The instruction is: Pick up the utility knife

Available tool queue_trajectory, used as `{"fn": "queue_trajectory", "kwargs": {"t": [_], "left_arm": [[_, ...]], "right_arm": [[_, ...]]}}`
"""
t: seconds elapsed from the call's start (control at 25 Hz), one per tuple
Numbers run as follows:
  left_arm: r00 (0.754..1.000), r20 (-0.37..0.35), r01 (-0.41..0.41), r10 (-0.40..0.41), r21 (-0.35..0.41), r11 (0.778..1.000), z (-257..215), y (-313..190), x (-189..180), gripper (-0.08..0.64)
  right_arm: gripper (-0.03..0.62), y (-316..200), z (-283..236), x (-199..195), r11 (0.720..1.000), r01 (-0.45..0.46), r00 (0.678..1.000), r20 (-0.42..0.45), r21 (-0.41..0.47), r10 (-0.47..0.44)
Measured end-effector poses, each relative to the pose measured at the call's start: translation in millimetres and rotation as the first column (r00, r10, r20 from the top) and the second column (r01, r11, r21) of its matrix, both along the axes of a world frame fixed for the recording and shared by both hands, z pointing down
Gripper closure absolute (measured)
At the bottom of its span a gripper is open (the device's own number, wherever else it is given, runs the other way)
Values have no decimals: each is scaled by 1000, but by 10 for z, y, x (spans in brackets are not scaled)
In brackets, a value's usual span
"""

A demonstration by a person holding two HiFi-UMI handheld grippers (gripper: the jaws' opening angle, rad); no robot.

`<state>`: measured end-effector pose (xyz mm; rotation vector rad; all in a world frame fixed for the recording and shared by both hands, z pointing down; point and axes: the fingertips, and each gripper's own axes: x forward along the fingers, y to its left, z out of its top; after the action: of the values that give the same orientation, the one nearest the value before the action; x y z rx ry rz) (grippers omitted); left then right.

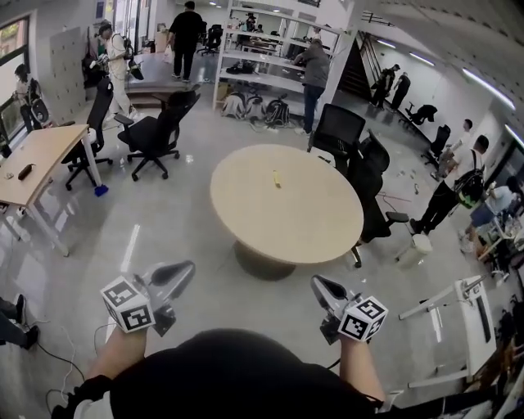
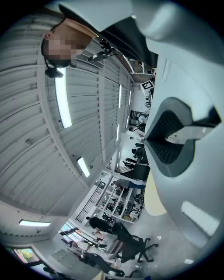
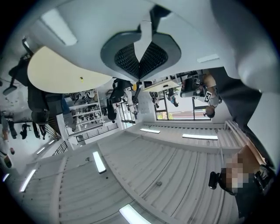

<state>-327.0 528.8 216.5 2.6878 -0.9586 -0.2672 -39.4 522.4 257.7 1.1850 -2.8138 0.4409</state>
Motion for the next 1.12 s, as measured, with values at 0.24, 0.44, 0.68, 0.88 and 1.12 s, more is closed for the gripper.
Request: {"fn": "queue_trajectory", "kwargs": {"t": [0.24,0.44,0.68,0.88,1.12], "left_arm": [[1000,-2,-17,17,14,1000,-74,-468,885,563],[999,26,-48,48,-2,999,-6,-806,1457,563],[994,51,-96,97,-26,995,48,-1302,1820,563],[983,37,-178,179,-46,983,217,-1826,2037,563],[948,4,-319,319,-28,947,207,-2791,2120,563]], "right_arm": [[577,-461,14,807,1000,2,1000,12,9,-2],[577,-727,99,1434,999,-39,999,37,4,39],[577,-988,226,1885,994,-108,993,53,-18,109],[577,-1304,367,2058,983,-179,983,43,-40,180],[578,-1845,218,2100,948,-319,948,7,-7,319]]}}
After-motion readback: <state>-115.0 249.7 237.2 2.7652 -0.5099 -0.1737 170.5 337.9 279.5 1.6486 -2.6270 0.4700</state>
